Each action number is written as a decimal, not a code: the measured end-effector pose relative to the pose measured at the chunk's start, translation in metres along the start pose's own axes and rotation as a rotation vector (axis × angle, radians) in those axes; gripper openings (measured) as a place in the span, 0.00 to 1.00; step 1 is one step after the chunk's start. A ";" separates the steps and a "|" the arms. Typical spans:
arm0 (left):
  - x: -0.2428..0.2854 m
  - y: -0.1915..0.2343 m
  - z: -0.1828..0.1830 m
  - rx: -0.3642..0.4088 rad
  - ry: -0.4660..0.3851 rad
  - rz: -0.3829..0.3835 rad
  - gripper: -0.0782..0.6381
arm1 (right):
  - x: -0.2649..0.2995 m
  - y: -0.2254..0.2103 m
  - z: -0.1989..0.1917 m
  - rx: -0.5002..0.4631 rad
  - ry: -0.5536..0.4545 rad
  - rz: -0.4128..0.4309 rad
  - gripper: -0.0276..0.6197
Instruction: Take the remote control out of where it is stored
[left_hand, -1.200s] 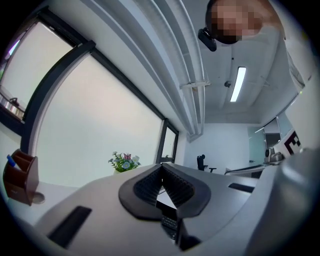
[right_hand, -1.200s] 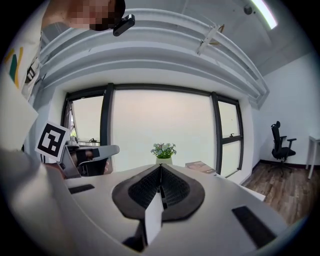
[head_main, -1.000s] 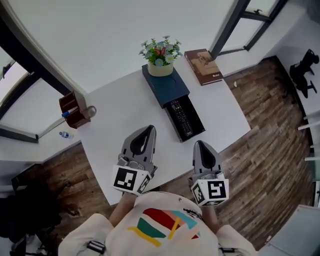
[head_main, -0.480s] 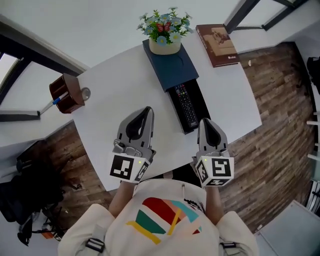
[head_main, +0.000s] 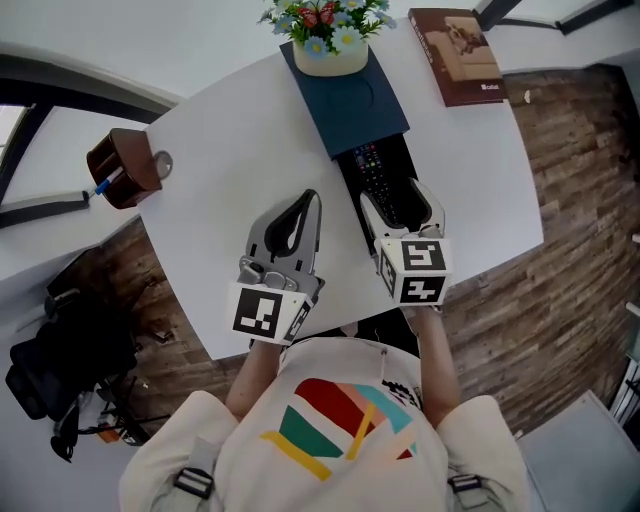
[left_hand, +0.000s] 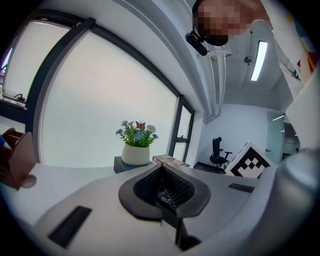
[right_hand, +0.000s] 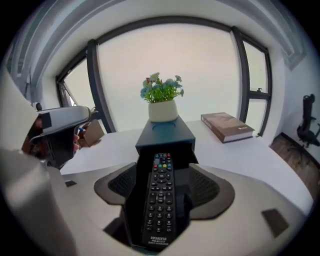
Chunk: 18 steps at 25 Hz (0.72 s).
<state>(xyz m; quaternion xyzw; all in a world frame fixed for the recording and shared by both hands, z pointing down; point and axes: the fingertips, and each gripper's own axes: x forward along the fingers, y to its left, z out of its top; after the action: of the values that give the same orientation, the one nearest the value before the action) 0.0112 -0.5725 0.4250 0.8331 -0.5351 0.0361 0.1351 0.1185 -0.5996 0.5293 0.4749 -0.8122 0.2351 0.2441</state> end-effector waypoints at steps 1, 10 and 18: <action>0.003 0.002 -0.005 0.006 0.010 0.004 0.12 | 0.003 -0.003 -0.003 0.002 0.021 -0.018 0.53; 0.021 0.042 -0.055 0.030 0.013 0.149 0.12 | 0.030 -0.005 -0.024 0.000 0.149 -0.007 0.53; 0.034 0.058 -0.074 -0.012 0.051 0.152 0.12 | 0.051 -0.004 -0.034 0.015 0.241 -0.018 0.53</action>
<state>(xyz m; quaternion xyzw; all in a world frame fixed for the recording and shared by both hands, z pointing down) -0.0203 -0.6057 0.5136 0.7880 -0.5936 0.0640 0.1507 0.1059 -0.6141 0.5875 0.4521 -0.7708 0.2946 0.3387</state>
